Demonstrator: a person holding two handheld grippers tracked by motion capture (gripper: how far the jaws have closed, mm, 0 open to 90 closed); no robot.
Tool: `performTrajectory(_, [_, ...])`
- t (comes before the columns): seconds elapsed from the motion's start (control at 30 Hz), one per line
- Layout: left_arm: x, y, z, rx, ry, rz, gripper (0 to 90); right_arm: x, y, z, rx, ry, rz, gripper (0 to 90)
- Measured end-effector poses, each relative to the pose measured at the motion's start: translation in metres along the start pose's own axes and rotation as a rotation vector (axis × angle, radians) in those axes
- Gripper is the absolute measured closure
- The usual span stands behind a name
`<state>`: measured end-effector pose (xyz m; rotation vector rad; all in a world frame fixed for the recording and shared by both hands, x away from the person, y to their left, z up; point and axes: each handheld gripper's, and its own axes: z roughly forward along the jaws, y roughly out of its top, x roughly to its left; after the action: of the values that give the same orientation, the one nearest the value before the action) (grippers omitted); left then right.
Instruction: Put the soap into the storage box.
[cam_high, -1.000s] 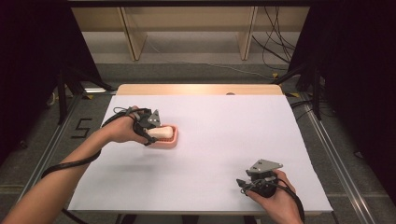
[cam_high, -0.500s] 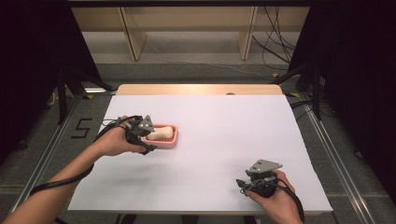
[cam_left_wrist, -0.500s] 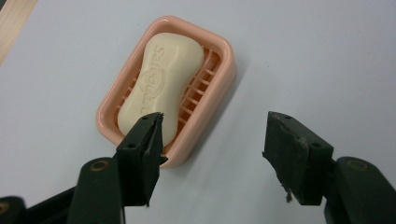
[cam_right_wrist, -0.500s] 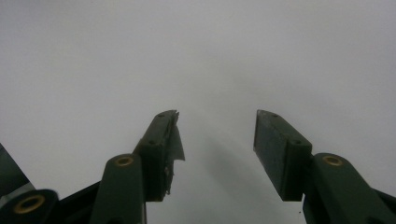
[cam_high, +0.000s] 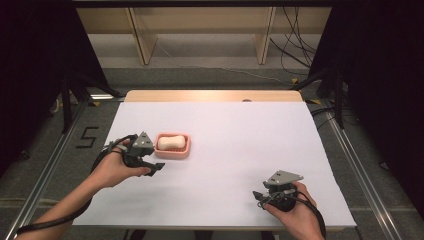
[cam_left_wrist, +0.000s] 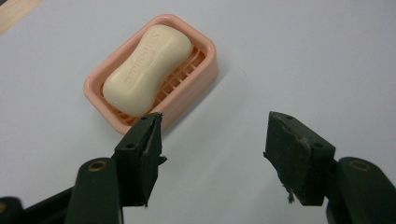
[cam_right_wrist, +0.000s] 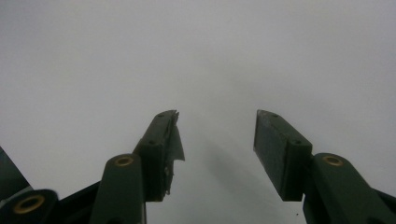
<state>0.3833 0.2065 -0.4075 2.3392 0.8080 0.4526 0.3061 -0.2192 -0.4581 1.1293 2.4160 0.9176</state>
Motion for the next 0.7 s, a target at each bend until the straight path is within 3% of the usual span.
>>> performTrajectory(0.3, [-0.012,-0.033,-0.019,-0.005,0.030,-0.065,35.8,0.001,0.000,0.000,0.000,0.001,0.010,50.0])
performTrajectory(0.47, [-0.017,-0.049,-0.024,-0.013,0.038,-0.054,35.8,0.001,0.000,0.000,0.002,0.001,0.012,49.9])
performTrajectory(0.53, [-0.022,-0.058,-0.025,-0.007,0.026,-0.086,35.5,0.002,0.001,0.000,0.007,0.005,0.012,50.0])
performTrajectory(0.6, [-0.024,-0.069,-0.025,-0.018,0.043,-0.083,35.5,0.002,0.000,0.000,0.009,0.005,0.013,50.0])
performTrajectory(0.7, [-0.031,-0.083,-0.022,-0.008,0.041,-0.144,35.7,0.002,0.000,-0.001,0.006,0.003,0.012,49.9])
